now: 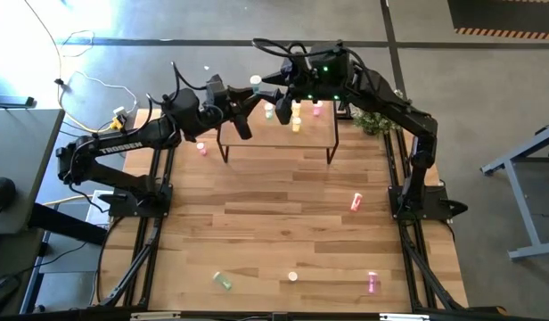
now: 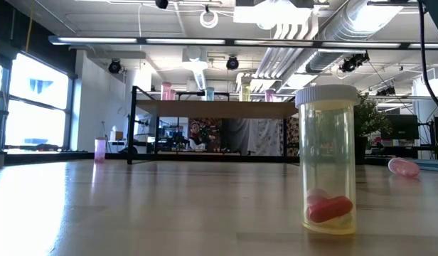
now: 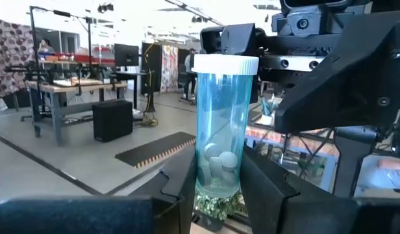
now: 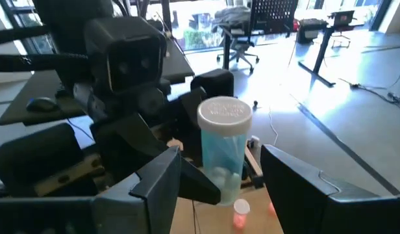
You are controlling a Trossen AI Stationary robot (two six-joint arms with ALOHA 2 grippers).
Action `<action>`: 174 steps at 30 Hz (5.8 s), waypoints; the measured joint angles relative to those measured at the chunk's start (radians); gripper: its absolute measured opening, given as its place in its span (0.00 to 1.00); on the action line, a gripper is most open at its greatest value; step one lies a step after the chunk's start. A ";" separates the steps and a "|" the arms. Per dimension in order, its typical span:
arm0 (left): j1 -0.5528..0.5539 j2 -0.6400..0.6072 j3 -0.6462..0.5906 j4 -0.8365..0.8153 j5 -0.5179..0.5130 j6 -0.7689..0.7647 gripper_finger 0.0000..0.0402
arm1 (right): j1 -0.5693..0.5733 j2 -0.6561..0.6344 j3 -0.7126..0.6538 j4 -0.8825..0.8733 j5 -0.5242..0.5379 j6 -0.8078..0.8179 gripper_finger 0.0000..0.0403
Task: Pick and place medicine bottles onto shelf by color
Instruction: Put the right blue pill bottle on the shelf aligned with the other blue pill bottle
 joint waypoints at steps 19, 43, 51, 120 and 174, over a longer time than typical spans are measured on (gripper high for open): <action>-0.006 0.001 0.000 0.049 0.019 0.000 0.23 | 0.001 0.014 -0.032 0.089 -0.006 0.000 0.42; -0.006 0.001 0.001 -0.029 0.020 0.000 0.44 | -0.002 0.018 -0.032 0.081 -0.016 -0.014 0.20; -0.003 -0.049 0.001 -0.213 0.024 -0.030 0.56 | -0.035 0.018 -0.018 -0.095 0.011 -0.068 0.20; -0.058 0.042 0.000 -0.581 0.522 -0.156 0.55 | 0.185 0.149 -0.055 -0.457 -0.069 -0.043 0.19; 0.024 0.031 0.003 -0.633 0.405 -0.033 0.26 | 0.115 0.127 -0.003 -0.549 -0.031 -0.051 0.46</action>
